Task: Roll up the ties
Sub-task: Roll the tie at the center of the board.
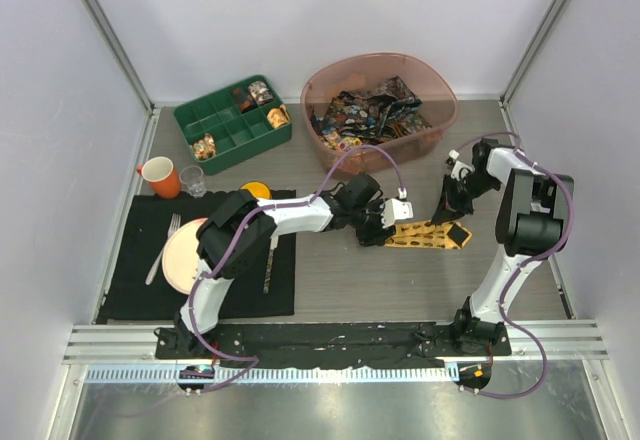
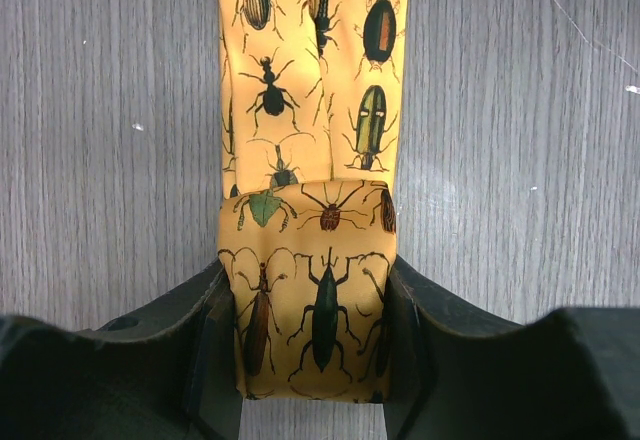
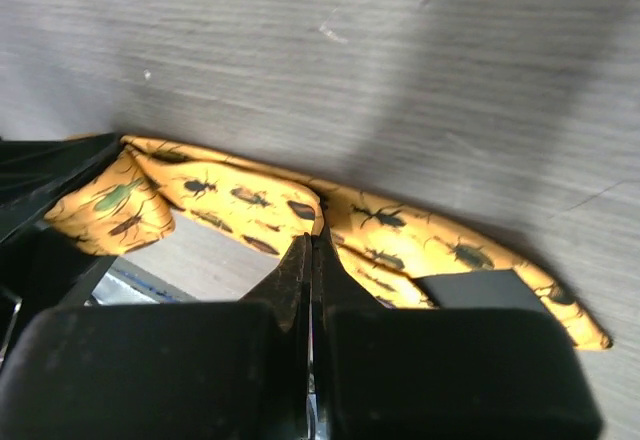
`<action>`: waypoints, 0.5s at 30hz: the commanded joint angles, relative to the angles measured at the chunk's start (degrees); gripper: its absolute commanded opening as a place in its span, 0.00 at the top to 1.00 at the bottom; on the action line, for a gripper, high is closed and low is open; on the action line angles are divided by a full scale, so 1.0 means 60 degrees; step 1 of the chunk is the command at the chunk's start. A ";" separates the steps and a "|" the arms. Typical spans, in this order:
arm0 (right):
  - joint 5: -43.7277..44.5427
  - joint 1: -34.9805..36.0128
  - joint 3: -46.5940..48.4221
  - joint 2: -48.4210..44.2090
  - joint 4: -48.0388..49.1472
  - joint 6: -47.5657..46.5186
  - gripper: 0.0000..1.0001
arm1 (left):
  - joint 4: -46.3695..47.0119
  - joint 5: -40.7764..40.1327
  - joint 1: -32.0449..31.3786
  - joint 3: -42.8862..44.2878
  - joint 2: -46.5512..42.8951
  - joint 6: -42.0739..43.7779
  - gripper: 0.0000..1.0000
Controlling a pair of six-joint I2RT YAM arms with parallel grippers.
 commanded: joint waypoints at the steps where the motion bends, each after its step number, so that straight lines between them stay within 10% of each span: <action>1: -0.0189 -0.0241 0.0351 -0.0904 -0.0978 -0.0161 0.99 | -0.1651 -0.0936 0.0044 -0.0448 0.0445 0.0019 0.94; 15: 0.2946 -0.0286 -0.0632 -0.0041 0.0616 -0.0381 0.99 | -0.1417 -0.1067 0.0161 -0.0682 0.0255 -0.0450 1.00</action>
